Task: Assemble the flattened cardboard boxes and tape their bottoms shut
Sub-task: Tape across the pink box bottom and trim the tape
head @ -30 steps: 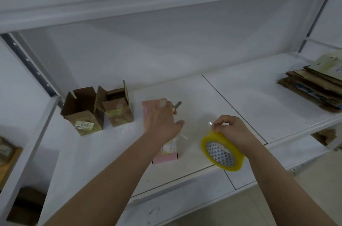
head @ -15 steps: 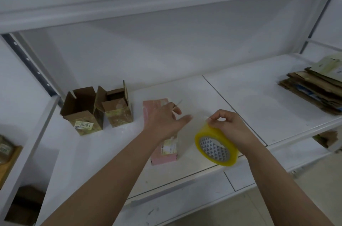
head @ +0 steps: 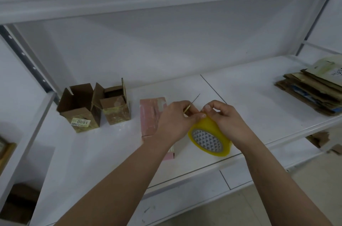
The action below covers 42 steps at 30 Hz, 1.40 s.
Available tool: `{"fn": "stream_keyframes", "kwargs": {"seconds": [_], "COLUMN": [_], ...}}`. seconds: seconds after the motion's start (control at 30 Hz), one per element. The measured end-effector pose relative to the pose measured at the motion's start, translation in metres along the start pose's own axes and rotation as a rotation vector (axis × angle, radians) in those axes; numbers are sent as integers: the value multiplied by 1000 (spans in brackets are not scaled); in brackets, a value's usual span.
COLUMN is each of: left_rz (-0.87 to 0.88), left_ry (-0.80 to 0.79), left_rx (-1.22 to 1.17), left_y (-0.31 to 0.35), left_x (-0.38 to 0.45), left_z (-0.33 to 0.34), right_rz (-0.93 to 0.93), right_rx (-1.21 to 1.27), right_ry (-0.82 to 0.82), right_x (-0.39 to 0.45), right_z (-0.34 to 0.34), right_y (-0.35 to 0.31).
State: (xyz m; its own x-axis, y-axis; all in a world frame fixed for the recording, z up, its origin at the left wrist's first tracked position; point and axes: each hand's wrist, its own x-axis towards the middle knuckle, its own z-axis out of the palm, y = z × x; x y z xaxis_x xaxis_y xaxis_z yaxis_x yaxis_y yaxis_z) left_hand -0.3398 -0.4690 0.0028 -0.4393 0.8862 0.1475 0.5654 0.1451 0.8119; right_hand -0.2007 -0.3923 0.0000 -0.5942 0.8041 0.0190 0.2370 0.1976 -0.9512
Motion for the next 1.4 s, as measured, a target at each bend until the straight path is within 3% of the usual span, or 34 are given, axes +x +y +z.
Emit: {"fn": "stream_keyframes", "kwargs": {"seconds": [0.13,0.23,0.33,0.43,0.57,0.7,0.9,1.07,1.13,1.27,1.4], "left_rz": [44,10,-74,-217,-376,-396,-346,-334,-377,-546,-634], "left_ry": [41,54,12,-11,24,9,-175,117,236,220,238], "left_rx": [28,38,-4,-239,-522,-542,-418,-494,-423,-248,-448], "left_y": [6,15,24,32,37,34,25,-7,-34,-87,-112], "left_x": [2,5,4,0,-2,-8,-16,-17,-22,-42,-61], "left_z": [-6,-14,-18,-16,-13,-12,-35,-93,-104,-97,-97], "right_rz": [5,-27,-80,-127,-185,-199,-156,-95,-109,-103,-94], "right_rx": [119,152,-73,-408,-410,-442,-647,-793,-833,-845,-853], "right_ry": [-66,27,210,326,398,454,485,491,451,309,264], "right_x": [-3,-2,6,11,12,17,26,28,29,30,33], "right_z": [-1,3,7,9,12,16,13,4,8,28,40], "right_y": [-5,-4,-2,0,-3,-3,15,43,58,86,90]}}
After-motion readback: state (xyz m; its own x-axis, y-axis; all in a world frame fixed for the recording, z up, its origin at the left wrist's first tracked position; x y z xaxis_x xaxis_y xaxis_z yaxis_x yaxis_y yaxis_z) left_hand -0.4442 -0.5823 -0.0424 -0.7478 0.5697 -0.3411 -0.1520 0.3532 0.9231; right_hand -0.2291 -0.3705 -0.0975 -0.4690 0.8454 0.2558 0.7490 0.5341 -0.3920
